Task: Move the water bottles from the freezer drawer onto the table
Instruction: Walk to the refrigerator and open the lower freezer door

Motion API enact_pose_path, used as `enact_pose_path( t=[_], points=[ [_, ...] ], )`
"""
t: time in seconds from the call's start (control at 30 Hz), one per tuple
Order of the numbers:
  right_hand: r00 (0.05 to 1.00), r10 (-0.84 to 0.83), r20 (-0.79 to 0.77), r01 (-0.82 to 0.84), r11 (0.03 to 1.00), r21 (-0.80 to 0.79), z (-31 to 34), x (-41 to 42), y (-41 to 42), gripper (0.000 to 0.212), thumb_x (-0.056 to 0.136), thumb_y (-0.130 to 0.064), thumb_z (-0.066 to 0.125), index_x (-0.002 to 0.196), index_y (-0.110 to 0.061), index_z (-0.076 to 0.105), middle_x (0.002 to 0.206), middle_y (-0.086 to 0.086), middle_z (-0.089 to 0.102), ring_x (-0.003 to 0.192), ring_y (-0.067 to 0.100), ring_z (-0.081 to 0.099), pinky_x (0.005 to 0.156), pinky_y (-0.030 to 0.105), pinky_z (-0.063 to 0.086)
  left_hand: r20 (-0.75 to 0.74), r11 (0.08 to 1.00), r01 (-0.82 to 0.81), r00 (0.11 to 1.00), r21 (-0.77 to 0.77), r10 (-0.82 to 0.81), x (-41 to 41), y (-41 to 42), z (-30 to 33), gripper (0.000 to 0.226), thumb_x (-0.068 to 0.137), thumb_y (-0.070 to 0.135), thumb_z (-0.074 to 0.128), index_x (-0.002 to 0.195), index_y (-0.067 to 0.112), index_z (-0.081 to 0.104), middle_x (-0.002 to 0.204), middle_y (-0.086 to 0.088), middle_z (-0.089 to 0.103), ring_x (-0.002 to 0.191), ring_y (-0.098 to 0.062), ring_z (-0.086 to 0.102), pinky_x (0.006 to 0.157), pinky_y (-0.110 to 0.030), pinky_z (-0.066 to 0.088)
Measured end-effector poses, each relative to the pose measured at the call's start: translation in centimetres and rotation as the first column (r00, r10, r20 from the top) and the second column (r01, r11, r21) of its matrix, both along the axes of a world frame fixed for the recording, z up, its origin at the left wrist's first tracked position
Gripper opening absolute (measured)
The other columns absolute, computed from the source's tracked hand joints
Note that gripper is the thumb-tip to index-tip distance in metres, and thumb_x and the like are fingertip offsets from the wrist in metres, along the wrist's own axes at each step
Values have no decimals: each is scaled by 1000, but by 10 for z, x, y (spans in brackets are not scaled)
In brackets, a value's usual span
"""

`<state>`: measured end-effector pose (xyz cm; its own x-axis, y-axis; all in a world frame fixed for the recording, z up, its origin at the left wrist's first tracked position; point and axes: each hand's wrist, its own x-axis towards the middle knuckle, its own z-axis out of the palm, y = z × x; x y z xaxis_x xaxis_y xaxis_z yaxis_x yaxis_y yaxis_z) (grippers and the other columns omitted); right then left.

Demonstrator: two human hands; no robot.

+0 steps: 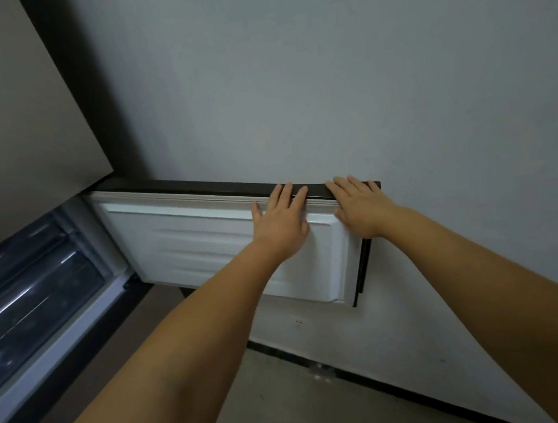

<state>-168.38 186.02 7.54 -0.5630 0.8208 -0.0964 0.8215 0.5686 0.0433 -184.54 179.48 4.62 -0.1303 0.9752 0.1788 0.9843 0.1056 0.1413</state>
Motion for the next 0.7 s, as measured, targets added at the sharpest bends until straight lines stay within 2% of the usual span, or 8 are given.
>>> enact_pose_path(
  t=[0.23,0.33,0.4,0.43,0.5,0.57,0.63,0.7],
  points=[
    [997,-69,28,70,997,-39,3,-8,8,65,101,-16,30,154,-20,-8,163,1,-11,150,22,-9,120,50,0,60,976,81,996,-204,-70,-7,6,24,68,98,30,43,154,26,5,162,0,-4,150,-20,-6,119,-53,10],
    [996,-87,-9,88,995,36,0,-12,-7,65,101,-19,31,155,-17,-4,163,5,-9,150,23,-8,119,52,-2,182,996,77,981,-48,-67,-13,-22,21,61,97,24,44,152,20,19,162,-5,9,149,-23,7,120,-44,17],
    [997,2,-79,10,989,147,-8,-22,-31,62,101,-22,33,155,-13,4,163,7,-1,151,23,-3,119,51,-1,280,998,3,960,56,-18,-19,-55,5,57,95,20,46,149,17,28,159,-6,20,147,-23,18,119,-39,21],
    [989,85,-119,-60,977,203,-13,-28,-45,60,100,-22,35,154,-11,12,162,9,6,151,24,3,119,50,1,349,998,-43,937,56,21,-23,-72,-4,55,95,20,47,148,16,31,157,-6,25,145,-24,22,118,-38,23],
    [940,259,-221,-204,948,244,-23,-49,-77,52,98,-20,40,148,-10,32,155,12,30,145,26,25,118,48,14,505,986,-164,852,-1,142,-37,-110,-24,50,96,20,47,145,14,37,150,-9,37,138,-25,34,113,-35,31],
    [886,314,-341,-285,949,134,-35,-77,-108,42,96,-17,42,137,-13,50,141,10,50,130,28,45,109,41,33,635,952,-297,722,-70,273,-55,-148,-40,40,97,18,46,136,9,47,135,-14,53,125,-27,50,102,-33,39],
    [851,254,-461,-325,942,-81,-52,-105,-135,36,96,-14,43,126,-12,61,131,10,60,121,29,55,100,36,43,752,912,-392,564,-120,342,-72,-185,-53,31,97,12,45,123,0,58,112,-18,65,101,-27,61,90,-32,47],
    [813,131,-568,-352,887,-299,-72,-141,-161,32,96,-10,43,119,-8,65,122,12,66,112,28,61,91,29,48,827,874,-448,408,-188,387,-93,-227,-65,28,98,6,42,114,-7,61,86,-12,66,72,-16,62,70,-22,52]
  ],
)
